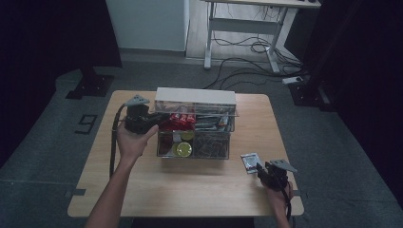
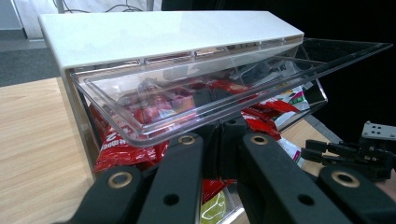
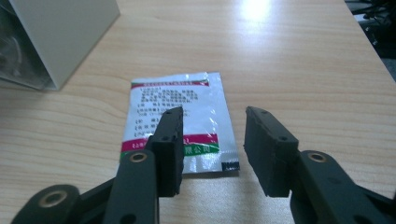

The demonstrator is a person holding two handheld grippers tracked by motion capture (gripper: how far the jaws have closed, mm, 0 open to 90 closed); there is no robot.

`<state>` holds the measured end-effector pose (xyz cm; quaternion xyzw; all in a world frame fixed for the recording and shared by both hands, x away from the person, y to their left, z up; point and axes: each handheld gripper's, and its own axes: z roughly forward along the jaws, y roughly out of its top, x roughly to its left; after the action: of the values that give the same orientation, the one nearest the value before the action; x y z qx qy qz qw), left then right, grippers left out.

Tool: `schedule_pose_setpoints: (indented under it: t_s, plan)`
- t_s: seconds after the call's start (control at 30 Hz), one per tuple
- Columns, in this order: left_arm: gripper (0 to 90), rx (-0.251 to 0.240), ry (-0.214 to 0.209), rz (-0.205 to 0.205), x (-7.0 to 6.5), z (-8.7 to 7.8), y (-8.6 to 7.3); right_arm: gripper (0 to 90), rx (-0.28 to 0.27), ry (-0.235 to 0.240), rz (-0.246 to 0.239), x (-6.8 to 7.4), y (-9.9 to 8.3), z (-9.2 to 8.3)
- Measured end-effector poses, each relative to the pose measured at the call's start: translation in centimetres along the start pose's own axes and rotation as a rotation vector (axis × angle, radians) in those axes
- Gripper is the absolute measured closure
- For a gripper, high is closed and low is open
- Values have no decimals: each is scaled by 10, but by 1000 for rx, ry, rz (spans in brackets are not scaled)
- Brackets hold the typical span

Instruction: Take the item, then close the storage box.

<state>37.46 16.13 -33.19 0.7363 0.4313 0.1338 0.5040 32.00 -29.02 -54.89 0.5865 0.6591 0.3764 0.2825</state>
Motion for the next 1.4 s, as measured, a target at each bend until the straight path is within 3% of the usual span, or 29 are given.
schedule_pose_setpoints:
  t_s: [0.13,0.83,1.4]
  plan:
    - [888,0,0,-1,0,0,0,560,-19,17,-1,0,1,-2]
    - [885,-9,-3,10,-5,-7,-4,554,-3,69,2,3,3,-2]
    - [883,-2,-4,20,-9,-12,-12,554,19,83,4,3,2,1]
